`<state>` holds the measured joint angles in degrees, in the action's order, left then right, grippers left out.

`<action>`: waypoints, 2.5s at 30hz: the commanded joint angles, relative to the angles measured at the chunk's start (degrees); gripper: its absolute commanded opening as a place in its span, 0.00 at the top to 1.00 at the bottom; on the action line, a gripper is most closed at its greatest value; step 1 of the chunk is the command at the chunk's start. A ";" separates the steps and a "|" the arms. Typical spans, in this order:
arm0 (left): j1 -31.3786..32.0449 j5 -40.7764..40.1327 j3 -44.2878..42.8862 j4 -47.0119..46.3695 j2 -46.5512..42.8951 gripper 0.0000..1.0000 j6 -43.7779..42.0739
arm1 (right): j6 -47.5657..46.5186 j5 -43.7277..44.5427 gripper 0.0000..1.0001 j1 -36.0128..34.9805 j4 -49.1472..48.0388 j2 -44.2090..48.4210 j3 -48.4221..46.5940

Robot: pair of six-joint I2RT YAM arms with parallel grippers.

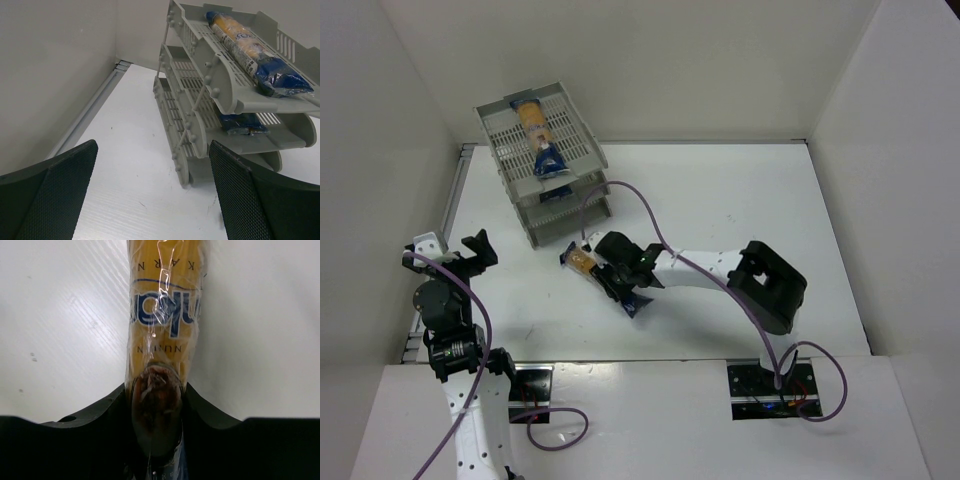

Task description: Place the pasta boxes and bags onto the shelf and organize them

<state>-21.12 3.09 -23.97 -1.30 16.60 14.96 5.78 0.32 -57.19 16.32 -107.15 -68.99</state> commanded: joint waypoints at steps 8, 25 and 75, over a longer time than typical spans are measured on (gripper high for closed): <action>-0.32 -0.10 -0.03 -2.22 -0.69 0.01 -0.55 | 2.13 4.95 1.00 0.24 -9.19 12.50 -2.56; -0.85 -0.63 -0.03 -1.69 -1.22 0.01 -1.07 | 5.29 9.26 1.00 0.24 -12.45 14.52 -3.60; -1.90 0.42 -0.03 -2.22 -0.69 0.01 -1.07 | -49.72 -12.10 1.00 1.38 2.59 -0.67 -1.31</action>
<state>-22.70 2.83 -23.97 -1.15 15.90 14.87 -35.38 -11.46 -55.37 19.46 -105.78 -68.51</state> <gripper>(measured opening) 0.994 0.001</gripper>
